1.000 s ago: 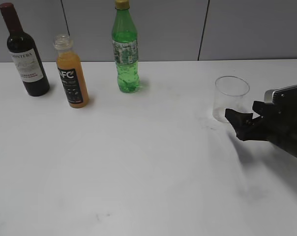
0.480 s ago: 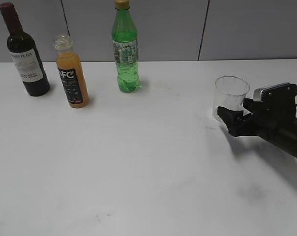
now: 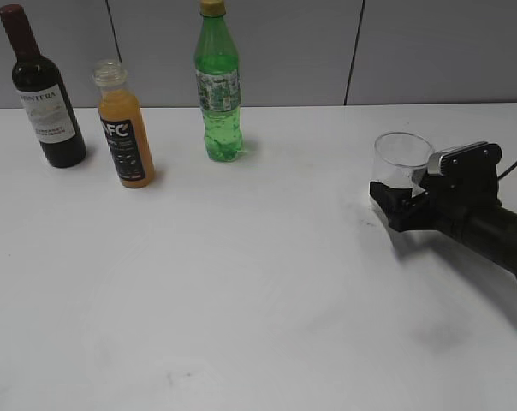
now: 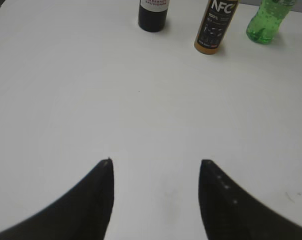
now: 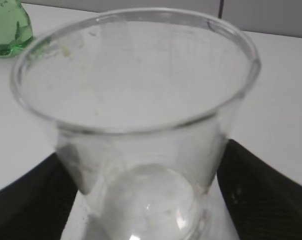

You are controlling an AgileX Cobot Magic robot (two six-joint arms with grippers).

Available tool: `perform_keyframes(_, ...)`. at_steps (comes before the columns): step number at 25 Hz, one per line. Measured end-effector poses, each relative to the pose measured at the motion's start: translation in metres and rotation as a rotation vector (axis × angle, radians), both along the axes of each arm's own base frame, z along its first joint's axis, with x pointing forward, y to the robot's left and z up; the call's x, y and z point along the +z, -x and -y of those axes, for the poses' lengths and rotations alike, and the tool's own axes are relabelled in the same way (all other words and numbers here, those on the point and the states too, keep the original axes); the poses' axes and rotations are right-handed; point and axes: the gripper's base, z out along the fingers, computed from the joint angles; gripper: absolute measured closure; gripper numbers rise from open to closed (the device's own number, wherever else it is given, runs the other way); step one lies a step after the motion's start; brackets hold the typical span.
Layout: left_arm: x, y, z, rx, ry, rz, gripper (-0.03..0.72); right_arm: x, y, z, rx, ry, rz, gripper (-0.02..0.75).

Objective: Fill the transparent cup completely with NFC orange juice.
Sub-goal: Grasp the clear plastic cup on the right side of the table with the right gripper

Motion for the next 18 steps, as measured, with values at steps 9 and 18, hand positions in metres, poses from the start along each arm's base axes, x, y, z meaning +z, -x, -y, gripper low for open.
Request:
perform_keyframes(9, 0.0, 0.0, 0.0, 0.0, 0.0, 0.0, 0.267, -0.007, -0.019, -0.004, 0.04, -0.01, 0.031, 0.066)
perform_keyframes(18, 0.0, 0.0, 0.0, 0.0, 0.0, 0.0, 0.267, -0.01, -0.03, -0.006, 0.053, -0.017, 0.049, 0.069)
